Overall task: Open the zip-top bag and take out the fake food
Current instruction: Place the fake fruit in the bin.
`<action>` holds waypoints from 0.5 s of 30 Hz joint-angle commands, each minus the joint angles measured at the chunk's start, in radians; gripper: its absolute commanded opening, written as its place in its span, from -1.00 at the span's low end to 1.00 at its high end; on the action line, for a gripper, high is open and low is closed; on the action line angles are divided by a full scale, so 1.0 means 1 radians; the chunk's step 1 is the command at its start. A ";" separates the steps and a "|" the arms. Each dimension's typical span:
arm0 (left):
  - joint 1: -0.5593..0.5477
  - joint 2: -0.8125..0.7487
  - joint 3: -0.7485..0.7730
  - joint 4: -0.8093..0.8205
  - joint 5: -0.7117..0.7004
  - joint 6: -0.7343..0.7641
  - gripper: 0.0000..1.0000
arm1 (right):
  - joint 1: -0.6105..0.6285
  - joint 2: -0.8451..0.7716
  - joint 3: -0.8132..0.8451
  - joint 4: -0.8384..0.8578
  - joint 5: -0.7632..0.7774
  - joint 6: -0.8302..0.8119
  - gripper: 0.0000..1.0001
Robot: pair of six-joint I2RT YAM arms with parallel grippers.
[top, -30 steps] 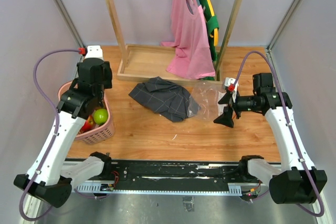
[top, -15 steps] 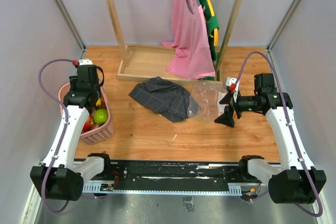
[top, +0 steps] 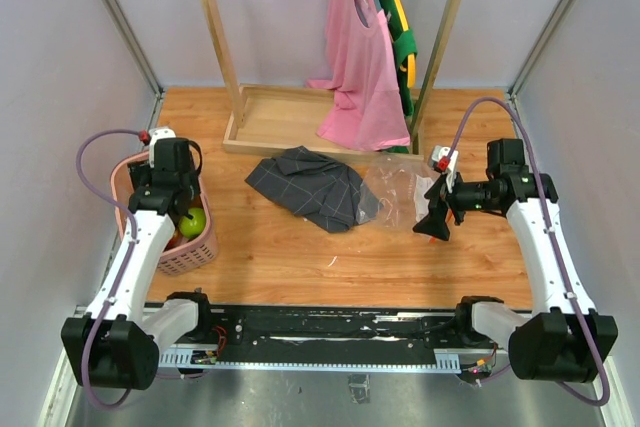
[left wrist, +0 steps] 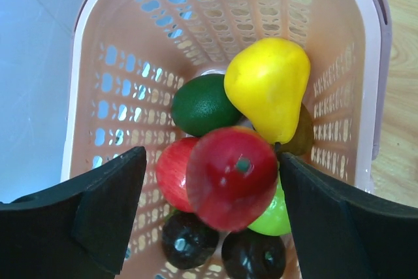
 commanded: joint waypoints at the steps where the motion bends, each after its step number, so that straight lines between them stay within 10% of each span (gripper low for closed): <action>1: 0.011 -0.032 -0.017 0.070 -0.049 -0.055 0.80 | -0.016 0.023 0.017 -0.023 0.058 -0.016 0.97; 15: 0.011 -0.184 -0.016 0.160 0.339 -0.050 0.99 | -0.071 0.081 0.064 -0.008 0.253 0.001 0.97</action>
